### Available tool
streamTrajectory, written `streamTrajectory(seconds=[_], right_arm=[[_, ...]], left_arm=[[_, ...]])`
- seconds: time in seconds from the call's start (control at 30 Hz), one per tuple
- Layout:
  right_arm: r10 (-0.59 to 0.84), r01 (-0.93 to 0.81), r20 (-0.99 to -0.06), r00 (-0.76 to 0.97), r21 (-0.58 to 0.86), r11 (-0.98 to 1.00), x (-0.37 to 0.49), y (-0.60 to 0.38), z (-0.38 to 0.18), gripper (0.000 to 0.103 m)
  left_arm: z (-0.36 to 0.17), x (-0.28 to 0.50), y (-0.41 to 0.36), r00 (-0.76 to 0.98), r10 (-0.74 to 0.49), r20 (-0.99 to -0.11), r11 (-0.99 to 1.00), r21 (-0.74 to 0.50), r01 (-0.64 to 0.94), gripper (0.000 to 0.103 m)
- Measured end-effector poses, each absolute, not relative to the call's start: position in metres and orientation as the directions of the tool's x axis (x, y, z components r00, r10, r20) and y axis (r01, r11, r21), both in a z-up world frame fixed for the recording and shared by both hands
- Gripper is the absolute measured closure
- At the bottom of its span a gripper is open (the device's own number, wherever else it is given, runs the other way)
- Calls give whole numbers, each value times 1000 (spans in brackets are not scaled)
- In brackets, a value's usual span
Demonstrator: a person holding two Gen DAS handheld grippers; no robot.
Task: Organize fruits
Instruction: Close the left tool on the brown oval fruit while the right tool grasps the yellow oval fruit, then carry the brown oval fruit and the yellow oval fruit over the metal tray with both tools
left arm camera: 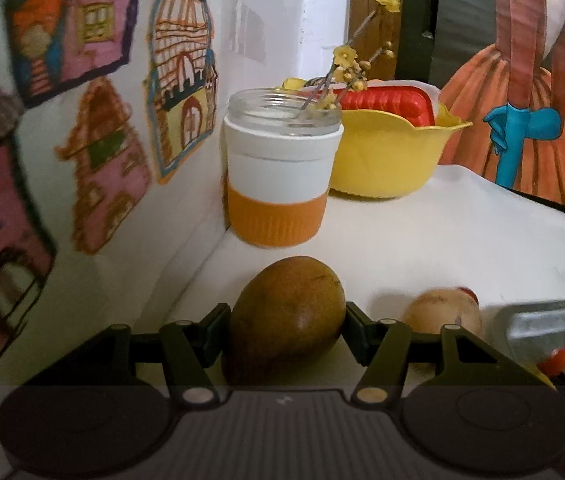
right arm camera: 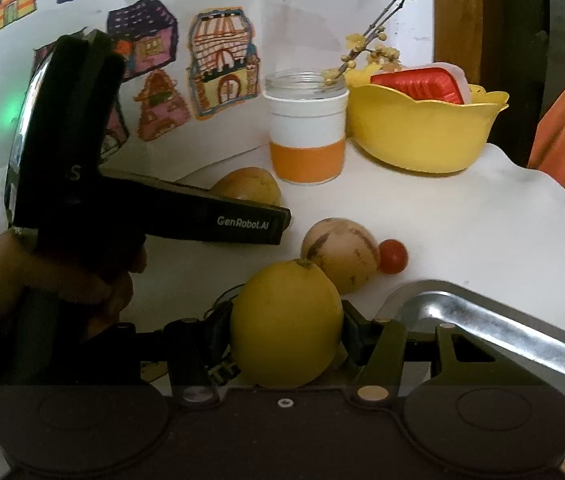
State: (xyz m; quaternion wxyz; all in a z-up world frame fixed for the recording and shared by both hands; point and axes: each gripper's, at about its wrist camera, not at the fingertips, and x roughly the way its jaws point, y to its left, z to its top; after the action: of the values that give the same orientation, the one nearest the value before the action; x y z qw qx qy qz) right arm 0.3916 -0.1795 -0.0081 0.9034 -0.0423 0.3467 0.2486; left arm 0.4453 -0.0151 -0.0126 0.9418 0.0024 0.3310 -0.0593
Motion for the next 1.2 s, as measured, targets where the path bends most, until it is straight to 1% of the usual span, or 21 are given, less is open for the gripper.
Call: streamTrajectory(seconds=[0.43,0.83,1.2], right_arm=[[454,-481,-656,603,156,863,350,-178,-5,46],[495,-461,-642,585,240,855,297,-186,-1,46],[509,-457,-616,601,258,851,253,-195,7,47]], left_arm=[[-5,399,-9,731,-137,-669,989,-48,142,39],[-3,337,-5,724,-169,-669,982,-54,180,39],[2,300,-6,709,-198,-677,979,-104,174,40]])
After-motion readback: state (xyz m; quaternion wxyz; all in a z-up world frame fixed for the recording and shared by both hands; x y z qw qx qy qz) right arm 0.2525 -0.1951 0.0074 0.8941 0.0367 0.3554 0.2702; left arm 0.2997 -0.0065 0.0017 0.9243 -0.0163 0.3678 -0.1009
